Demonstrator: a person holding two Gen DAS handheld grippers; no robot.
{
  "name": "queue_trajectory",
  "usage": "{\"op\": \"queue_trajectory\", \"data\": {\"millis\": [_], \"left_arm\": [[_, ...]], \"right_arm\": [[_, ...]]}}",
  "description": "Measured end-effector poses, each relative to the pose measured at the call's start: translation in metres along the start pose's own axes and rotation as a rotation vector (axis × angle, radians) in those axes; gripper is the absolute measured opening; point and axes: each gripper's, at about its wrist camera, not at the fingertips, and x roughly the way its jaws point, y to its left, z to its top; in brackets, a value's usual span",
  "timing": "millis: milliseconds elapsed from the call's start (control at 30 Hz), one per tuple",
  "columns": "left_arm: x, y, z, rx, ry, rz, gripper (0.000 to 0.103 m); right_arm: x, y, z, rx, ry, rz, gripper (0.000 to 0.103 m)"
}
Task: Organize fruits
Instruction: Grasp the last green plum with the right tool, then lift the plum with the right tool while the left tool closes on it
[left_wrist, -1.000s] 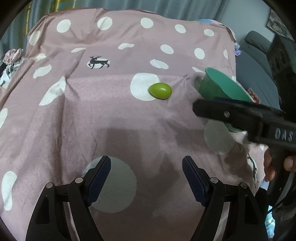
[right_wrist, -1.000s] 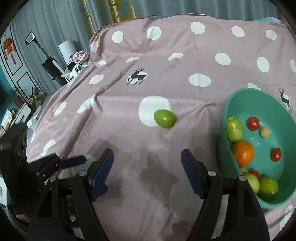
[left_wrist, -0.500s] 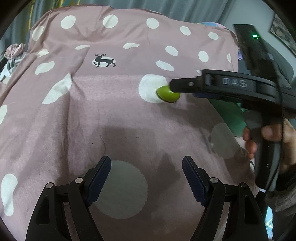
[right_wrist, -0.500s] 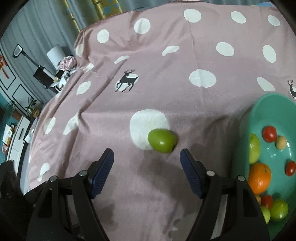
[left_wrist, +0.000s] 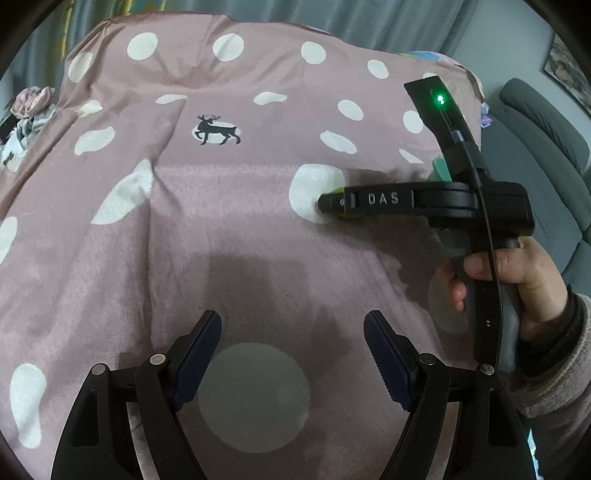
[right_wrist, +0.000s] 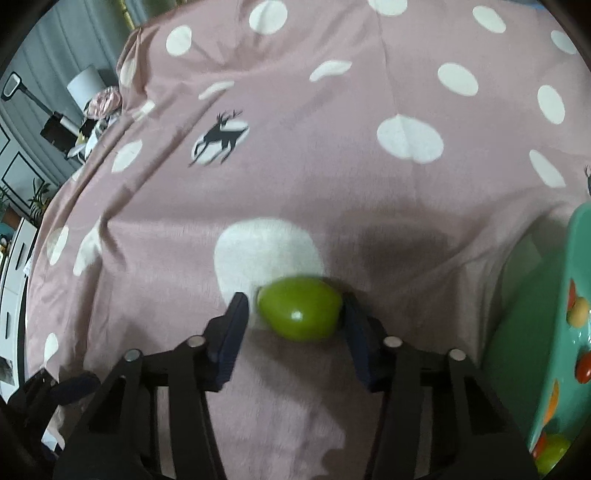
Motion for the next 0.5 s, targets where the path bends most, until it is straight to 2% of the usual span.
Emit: {"op": "queue_trajectory", "data": {"millis": [200, 367, 500], "left_arm": [[0.003, 0.0, 0.001, -0.002, 0.008, 0.006, 0.08], [0.005, -0.007, -0.001, 0.033, 0.023, -0.028, 0.08], [0.011, -0.022, -0.009, 0.09, 0.07, -0.103, 0.08]], "right_arm": [[-0.003, 0.004, -0.003, -0.027, -0.004, 0.023, 0.045], [-0.022, 0.015, -0.035, -0.022, 0.058, 0.219, 0.046], [-0.035, 0.024, -0.069, -0.048, 0.126, 0.29, 0.046]]}}
